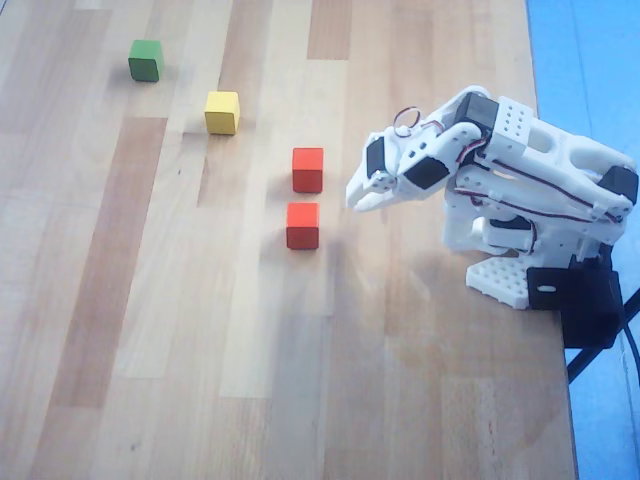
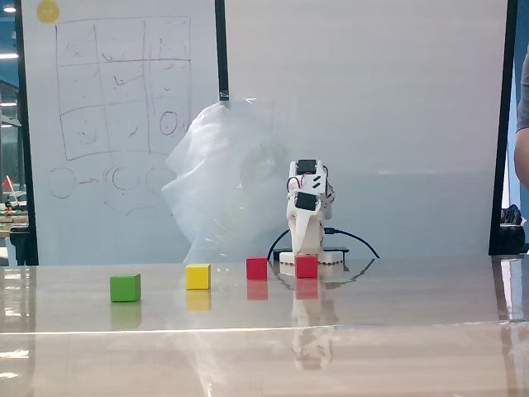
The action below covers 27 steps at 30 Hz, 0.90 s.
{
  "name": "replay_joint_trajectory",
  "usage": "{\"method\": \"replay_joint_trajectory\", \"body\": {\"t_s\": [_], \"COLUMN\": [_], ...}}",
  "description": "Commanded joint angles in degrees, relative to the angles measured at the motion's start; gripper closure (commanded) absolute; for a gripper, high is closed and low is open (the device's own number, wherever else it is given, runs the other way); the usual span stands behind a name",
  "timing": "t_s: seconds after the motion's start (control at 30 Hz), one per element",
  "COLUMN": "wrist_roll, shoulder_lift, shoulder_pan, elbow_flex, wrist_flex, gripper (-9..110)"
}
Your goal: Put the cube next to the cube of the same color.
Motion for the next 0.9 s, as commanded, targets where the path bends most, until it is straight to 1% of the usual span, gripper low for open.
{"method": "replay_joint_trajectory", "body": {"t_s": [0.0,0.13,0.4,0.7,0.87], "wrist_roll": [-0.1,-0.2,-0.2,0.2,0.4], "shoulder_lift": [-2.4,-9.3,-34.2,-58.9,-69.0], "shoulder_pan": [1.6,1.6,1.5,1.4,-2.1], "elbow_flex": [-4.1,-11.8,-32.3,-57.7,-65.0], "wrist_flex": [-2.2,-3.1,-0.4,14.9,19.1], "gripper": [101,101,101,101,100]}}
